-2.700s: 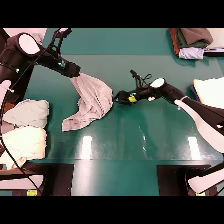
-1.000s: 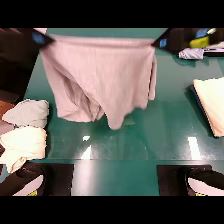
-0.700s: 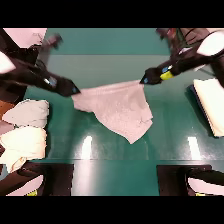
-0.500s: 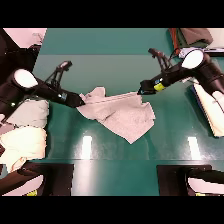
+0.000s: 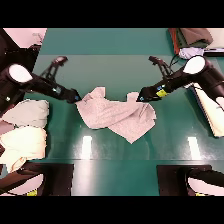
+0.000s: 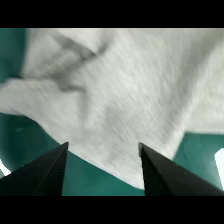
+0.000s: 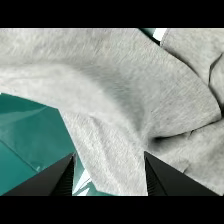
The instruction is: Fold the shirts.
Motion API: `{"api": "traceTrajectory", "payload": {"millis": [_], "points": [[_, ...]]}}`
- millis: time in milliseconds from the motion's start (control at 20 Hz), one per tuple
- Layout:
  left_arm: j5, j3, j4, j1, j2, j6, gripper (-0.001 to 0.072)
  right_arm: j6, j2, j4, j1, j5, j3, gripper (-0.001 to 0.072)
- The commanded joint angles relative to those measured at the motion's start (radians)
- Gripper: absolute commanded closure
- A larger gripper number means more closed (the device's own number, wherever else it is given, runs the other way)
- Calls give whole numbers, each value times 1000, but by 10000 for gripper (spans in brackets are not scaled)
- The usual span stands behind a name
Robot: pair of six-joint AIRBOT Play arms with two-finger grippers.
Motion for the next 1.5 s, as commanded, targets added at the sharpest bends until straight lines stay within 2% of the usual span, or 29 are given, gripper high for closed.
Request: {"api": "traceTrajectory", "payload": {"millis": [0,300,500,750,800,850,900,1150,1450], "points": [[88,57,18,88,-19,-54,182,1,80,3,-28,63,-2,220],[-67,57,-42,152,-283,-52,182,2,151,3,-113,83,-3,224],[-71,57,-212,152,-419,-49,183,2,151,-8,-147,117,-3,224],[-53,57,-221,152,-462,-50,192,2,140,-7,-217,109,-3,224],[-36,57,-221,152,-462,-50,364,2,123,-6,-227,105,-3,224],[-18,57,-228,152,-462,-50,624,2,100,-7,-227,100,-3,224],[-7,58,-248,152,-461,-48,682,1,69,-6,-224,93,-3,224],[-10,138,-204,152,-404,-30,684,-34,-129,-6,-203,-93,-2,224],[-18,196,-191,152,-335,-15,683,-79,-371,2,-143,-138,122,224]]}}
